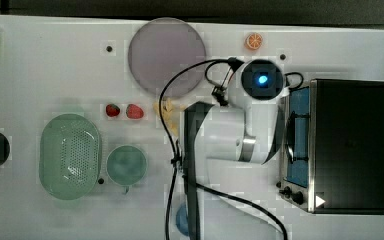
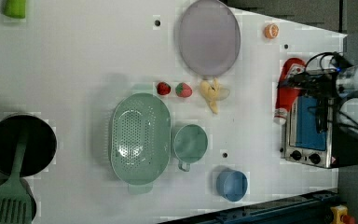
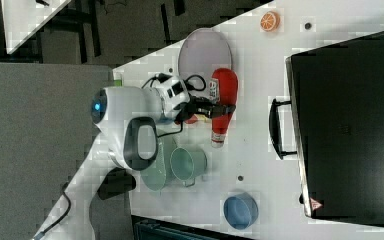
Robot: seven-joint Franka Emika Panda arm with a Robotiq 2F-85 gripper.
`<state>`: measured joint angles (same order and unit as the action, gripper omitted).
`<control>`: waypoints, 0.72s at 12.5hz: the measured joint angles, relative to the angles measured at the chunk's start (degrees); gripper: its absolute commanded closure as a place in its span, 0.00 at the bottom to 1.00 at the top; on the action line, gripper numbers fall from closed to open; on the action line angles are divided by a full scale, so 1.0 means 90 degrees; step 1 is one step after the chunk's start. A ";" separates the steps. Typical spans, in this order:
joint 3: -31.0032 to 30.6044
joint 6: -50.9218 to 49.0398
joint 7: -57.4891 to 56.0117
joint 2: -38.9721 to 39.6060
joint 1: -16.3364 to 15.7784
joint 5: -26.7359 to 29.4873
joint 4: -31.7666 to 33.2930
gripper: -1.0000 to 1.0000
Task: Pick ketchup from strainer and place it on the table
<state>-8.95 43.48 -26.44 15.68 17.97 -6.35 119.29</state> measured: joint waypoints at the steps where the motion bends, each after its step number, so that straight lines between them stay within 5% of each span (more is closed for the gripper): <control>1: -0.0017 0.0146 0.0000 -0.0002 -0.0067 -0.0001 0.0236 0.42; 6: -0.0306 0.0786 -0.0012 0.0376 -0.0289 0.0029 0.1069 0.42; 9: -0.0333 0.1321 -0.0042 0.0934 -0.0376 0.0015 0.1044 0.18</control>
<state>-11.95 55.37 -26.82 24.09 14.59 -6.21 128.69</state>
